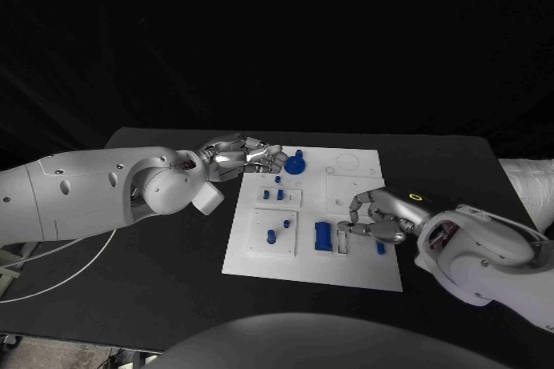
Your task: Assemble the parts on the task board
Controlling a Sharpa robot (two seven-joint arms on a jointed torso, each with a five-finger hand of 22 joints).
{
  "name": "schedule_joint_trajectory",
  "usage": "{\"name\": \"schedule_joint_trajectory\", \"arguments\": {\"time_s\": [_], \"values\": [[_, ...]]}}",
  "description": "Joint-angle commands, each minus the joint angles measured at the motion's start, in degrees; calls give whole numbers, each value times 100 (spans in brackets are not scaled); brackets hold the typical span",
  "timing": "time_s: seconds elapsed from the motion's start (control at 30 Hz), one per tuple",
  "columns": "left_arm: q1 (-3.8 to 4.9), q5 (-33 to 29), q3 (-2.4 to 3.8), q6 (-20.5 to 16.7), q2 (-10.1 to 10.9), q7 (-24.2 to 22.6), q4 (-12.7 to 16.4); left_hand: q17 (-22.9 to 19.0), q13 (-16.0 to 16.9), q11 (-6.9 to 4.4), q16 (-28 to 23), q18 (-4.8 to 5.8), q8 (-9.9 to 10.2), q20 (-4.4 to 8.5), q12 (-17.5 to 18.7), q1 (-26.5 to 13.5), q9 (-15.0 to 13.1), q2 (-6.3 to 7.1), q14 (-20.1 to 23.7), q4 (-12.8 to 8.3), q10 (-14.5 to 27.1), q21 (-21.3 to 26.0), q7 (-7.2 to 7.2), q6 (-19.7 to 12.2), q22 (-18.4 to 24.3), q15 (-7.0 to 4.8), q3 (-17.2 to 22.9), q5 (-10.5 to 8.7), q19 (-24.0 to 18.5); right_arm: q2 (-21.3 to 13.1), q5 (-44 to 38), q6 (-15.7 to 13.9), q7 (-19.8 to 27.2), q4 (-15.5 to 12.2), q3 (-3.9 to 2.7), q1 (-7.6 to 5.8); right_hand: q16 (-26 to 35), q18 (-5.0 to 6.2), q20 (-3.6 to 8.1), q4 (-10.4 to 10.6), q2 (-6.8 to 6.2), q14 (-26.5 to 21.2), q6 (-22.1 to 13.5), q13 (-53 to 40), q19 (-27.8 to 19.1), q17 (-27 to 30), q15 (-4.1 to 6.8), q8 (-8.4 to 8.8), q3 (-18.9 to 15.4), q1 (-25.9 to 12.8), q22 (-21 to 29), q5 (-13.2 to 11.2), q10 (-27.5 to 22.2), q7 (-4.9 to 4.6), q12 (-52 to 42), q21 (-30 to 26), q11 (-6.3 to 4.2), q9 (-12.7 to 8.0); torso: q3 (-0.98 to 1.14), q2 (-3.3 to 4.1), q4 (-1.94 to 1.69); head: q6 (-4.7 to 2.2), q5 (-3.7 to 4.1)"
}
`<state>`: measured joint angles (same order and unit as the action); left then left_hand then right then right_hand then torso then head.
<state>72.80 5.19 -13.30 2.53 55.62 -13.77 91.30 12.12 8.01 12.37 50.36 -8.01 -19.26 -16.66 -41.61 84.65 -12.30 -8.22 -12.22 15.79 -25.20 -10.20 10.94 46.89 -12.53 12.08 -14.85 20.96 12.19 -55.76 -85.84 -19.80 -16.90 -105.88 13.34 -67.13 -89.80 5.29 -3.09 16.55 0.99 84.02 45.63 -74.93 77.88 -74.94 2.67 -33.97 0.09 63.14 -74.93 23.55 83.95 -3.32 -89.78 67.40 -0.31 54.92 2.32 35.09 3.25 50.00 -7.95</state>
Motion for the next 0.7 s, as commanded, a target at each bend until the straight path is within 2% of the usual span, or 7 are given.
{"name": "schedule_joint_trajectory", "arguments": {"time_s": [0.03, 0.07, 0.17, 0.27, 0.33, 0.47, 0.7], "values": [[-3, 17, 5, 88, -21, -33, 0, -6, -6, -15, 27, -51, -27, -12, 2, 43, 8, 6, -30, 1, -36, -25, -9, 23, 3, -5, 32, 31, 12, -138, 797, 725, -441, -65, -4, -259, -20, -57, 3, 4, 48, 598, 532, -1507, 87, -1506, 48, 669, 115, 70, -894, 426, 605, 31, -22, 140, -45, -704, 0, -2, 2, 0, 41], [-4, 17, 5, 87, -26, -33, -2, -6, -6, -15, 27, -51, -27, -12, 2, 43, 8, 6, -30, 1, -36, -25, -9, 23, 3, -5, 32, 31, 12, -174, 907, 977, -614, -63, -4, -361, -20, -74, 1, -65, 9, 598, 872, -1507, 132, -1506, 34, 1097, 134, 17, -912, 488, 605, 20, -22, 222, -47, -1136, -1, -2, 3, 0, 54], [-10, 17, 5, 90, -41, -34, -9, -8, -8, -14, 28, -51, -28, -12, 3, 56, 10, 6, -31, 0, -37, -26, -10, 25, 3, -5, 36, 37, 13, -242, 1086, 1592, -1104, -43, -3, -579, -20, -94, 27, -12, 50, 598, 1252, -1507, 217, -1506, 84, 1390, 132, -159, -950, 471, 605, 84, -22, 375, -85, -1438, -3, -1, 4, 0, 86], [-16, 17, 5, 93, -63, -35, -18, -8, -8, -14, 28, -51, -28, -12, 3, 56, 10, 6, -31, 0, -37, -26, -10, 25, 3, -5, 36, 37, 13, -275, 1089, 2245, -1531, 32, -2, -722, -20, -151, 73, -23, 40, 598, 1517, -1507, 368, -1506, 154, 1584, 186, -143, -1016, 515, 605, 123, -22, 625, -151, -1639, -4, 3, -1, 0, 142], [-18, 17, 5, 93, -76, -34, -24, -8, -8, -14, 28, -50, -29, -12, 2, 67, 11, 4, -32, -1, -38, -28, -11, 26, 2, -5, 39, 42, 14, -257, 1048, 2532, -1703, 122, 1, -771, -20, -173, 103, -25, 39, 598, 1665, -1507, 436, -1506, 186, 1672, 196, -182, -1043, 408, 605, 157, -22, 730, -170, -1731, -6, 5, 0, 0, 168], [-22, 18, 5, 94, -89, -35, -31, -9, -9, -14, 29, -50, -29, -12, 2, 71, 11, 3, -33, -2, -39, -28, -12, 27, 2, -5, 40, 43, 15, -174, 892, 2844, -1885, 366, 13, -805, -20, -158, 132, -109, -1, 598, 1809, -1507, 412, -1506, 211, 1905, 222, -133, -1017, -4, 605, 164, -22, 657, -179, -1915, 0, 7, -1, 0, 152], [-23, 19, 5, 89, -81, -37, -22, -10, -10, -14, 29, -50, -29, -12, 2, 85, 13, 0, -34, -2, -41, -29, -12, 28, 3, -4, 45, 50, 14, -51, 716, 3007, -2024, 638, 18, -793, -20, -158, 140, -140, -32, 598, 1871, -1507, 420, -1506, 216, 1971, 232, -114, -1016, -3, 605, 168, -22, 658, -187, -1965, -1, 7, -2, 0, 130]]}}
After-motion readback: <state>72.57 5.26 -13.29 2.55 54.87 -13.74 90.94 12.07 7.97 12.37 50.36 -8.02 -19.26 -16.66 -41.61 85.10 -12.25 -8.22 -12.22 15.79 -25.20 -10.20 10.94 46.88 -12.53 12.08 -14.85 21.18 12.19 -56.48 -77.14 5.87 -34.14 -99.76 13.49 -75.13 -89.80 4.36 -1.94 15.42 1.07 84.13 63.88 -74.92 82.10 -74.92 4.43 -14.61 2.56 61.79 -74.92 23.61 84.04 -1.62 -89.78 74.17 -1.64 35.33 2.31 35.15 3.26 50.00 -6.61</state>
